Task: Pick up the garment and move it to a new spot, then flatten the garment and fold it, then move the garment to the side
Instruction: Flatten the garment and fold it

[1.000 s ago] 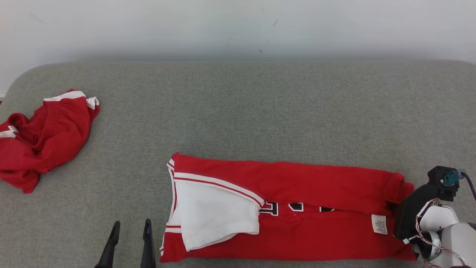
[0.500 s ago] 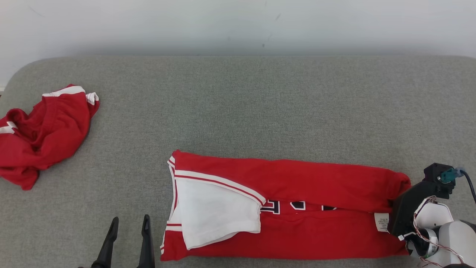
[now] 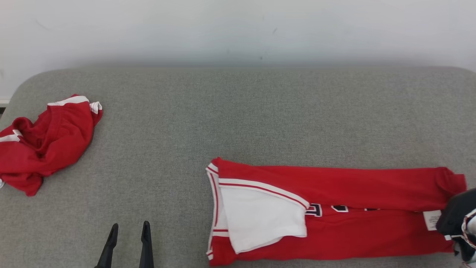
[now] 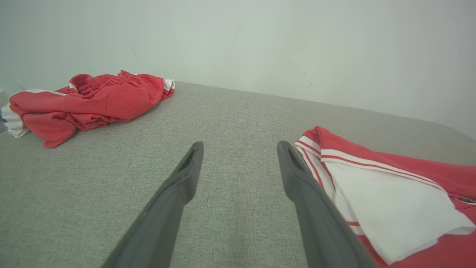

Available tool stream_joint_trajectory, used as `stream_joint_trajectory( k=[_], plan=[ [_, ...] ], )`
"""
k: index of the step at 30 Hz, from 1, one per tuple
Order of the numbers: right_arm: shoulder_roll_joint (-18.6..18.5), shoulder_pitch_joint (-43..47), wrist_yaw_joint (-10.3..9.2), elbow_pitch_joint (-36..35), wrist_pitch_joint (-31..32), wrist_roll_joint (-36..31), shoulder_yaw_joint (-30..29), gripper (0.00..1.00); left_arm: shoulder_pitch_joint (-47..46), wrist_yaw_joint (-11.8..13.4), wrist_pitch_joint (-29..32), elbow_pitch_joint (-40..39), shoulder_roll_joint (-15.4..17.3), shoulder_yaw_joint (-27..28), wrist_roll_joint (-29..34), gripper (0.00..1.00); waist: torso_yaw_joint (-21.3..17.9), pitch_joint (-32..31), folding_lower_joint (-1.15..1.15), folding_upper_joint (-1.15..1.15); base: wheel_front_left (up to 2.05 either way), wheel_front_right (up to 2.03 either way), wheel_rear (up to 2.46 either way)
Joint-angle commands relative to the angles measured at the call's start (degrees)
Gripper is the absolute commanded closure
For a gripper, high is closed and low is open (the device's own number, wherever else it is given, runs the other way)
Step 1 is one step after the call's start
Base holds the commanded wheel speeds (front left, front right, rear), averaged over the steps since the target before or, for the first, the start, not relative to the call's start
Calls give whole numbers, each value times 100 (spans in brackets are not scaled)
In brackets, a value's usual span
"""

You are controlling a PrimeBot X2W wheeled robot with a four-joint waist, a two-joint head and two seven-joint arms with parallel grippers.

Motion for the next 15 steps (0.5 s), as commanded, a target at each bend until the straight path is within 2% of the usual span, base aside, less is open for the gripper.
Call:
stream_joint_trajectory(
  k=[1, 5, 10, 15],
  plan=[
    [-50, 96, -17, -198, -13, -102, -119, 100, 82, 4, -16, -13, -9, -4, -21, 0, -34, -57, 0, -1, 0, 0, 0],
    [-47, 219, -17, -638, 40, -143, -107, 100, 126, 6, -16, -3, -9, -8, -37, 0, -64, -130, 0, -1, 0, 0, 0],
    [77, 387, -16, -1129, 167, 75, 295, 100, 169, 9, -16, 14, -9, -33, -58, 0, -82, -196, 0, -1, 0, 0, 0],
    [208, 616, -16, -1700, 400, 416, 1145, 100, 198, 25, -16, 41, -9, -56, -87, 0, -94, -253, 0, -1, 0, 0, 0]
  ],
)
